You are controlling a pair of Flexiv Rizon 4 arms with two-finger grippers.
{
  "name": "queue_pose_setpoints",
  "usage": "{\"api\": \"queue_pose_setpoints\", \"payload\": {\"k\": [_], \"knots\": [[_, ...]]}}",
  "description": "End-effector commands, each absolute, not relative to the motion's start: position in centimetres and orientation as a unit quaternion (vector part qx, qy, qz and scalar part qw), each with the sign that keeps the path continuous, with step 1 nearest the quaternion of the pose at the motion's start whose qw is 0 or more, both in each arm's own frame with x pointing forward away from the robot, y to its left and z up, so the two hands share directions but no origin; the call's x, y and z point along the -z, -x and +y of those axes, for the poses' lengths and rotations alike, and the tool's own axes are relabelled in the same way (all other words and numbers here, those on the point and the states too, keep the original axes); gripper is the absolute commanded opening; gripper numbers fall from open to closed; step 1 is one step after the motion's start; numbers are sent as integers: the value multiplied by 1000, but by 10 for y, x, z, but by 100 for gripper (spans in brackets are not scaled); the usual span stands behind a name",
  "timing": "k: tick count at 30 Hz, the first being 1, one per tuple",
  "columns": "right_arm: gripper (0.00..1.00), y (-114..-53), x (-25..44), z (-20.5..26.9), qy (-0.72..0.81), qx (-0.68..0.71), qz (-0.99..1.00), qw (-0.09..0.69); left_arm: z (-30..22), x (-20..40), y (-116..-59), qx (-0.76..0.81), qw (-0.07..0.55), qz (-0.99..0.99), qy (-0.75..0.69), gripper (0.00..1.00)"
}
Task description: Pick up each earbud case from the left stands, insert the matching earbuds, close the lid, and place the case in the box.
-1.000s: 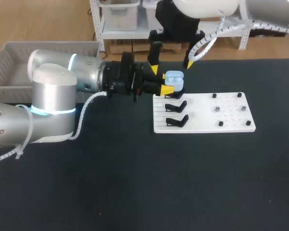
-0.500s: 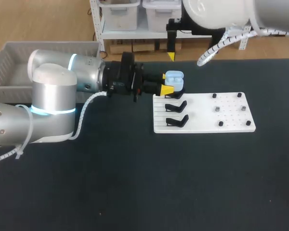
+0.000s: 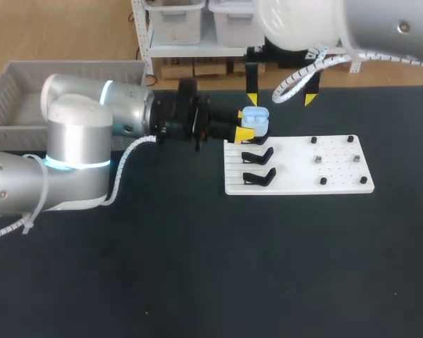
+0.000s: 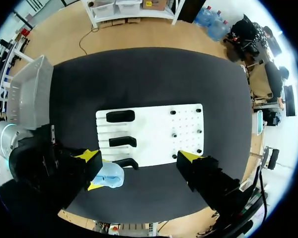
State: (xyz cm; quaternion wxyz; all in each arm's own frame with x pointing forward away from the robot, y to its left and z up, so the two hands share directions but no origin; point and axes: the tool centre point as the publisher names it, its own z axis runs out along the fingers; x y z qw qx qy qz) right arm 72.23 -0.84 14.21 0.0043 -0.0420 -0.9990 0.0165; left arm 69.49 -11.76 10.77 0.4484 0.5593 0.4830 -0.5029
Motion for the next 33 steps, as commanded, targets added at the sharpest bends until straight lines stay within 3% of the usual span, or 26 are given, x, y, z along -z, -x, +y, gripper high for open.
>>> {"api": "queue_pose_setpoints", "payload": {"k": [1,5,16,33], "knots": [[100,-708,-138,-5,33,-19,-999,17,-118,-111,-697,501,453,484,-557,0],[100,-696,-137,-6,24,-21,-999,20,-118,-111,-697,501,453,484,-557,0],[100,-712,-183,-10,57,-7,-994,-89,-118,-111,-697,501,453,484,-557,0],[100,-754,-165,-4,83,-11,-990,-112,-118,-111,-697,501,453,484,-557,0]]}}
